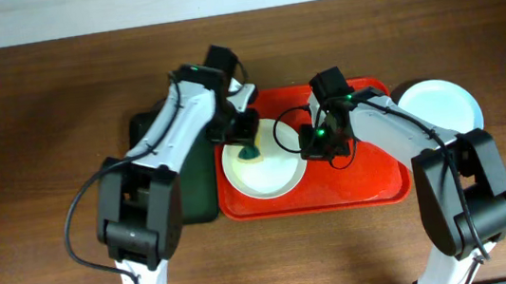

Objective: Clean dirty plates on tray and stack at the side
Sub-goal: 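Scrub the white plate with the sponge while right gripper holds its rim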

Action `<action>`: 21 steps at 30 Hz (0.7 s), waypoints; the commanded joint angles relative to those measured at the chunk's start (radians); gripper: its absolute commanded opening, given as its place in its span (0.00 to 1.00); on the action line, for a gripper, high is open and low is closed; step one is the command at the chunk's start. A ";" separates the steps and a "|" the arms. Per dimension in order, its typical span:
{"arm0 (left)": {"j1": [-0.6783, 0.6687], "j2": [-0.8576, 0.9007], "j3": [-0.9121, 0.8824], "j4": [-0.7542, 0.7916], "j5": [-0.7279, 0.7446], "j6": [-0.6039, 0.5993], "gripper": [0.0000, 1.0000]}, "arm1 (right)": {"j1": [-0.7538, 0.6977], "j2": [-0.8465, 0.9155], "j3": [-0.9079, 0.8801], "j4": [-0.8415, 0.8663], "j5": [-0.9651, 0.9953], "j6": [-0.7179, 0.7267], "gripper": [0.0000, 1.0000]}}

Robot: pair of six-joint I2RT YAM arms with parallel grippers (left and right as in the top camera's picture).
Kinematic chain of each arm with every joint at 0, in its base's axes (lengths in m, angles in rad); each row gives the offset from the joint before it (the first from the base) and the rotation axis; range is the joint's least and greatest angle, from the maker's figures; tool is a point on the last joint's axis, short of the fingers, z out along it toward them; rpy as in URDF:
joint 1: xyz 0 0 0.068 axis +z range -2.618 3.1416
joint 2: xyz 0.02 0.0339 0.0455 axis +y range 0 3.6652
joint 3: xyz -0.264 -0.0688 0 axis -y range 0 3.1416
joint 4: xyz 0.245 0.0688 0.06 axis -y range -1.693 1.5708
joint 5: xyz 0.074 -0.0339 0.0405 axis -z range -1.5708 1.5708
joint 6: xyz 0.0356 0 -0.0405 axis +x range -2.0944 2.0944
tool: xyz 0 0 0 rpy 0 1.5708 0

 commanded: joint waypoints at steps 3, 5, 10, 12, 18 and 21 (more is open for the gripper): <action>-0.052 0.009 -0.069 0.052 -0.206 -0.103 0.00 | 0.010 -0.002 0.006 0.002 -0.013 -0.003 0.04; -0.052 0.028 -0.072 0.063 -0.209 -0.105 0.00 | 0.010 -0.002 0.006 0.002 -0.013 -0.003 0.04; -0.056 0.077 -0.076 0.069 -0.140 -0.125 0.00 | 0.010 -0.002 0.006 0.003 -0.013 -0.003 0.04; -0.060 0.099 -0.076 0.072 -0.009 -0.116 0.00 | 0.010 -0.002 0.006 0.003 -0.013 -0.003 0.04; -0.068 0.112 -0.075 0.097 0.173 -0.081 0.00 | 0.010 -0.002 0.006 0.003 -0.013 -0.003 0.04; -0.055 0.109 -0.039 0.082 0.333 -0.060 0.00 | 0.010 -0.002 0.006 0.007 -0.013 -0.003 0.04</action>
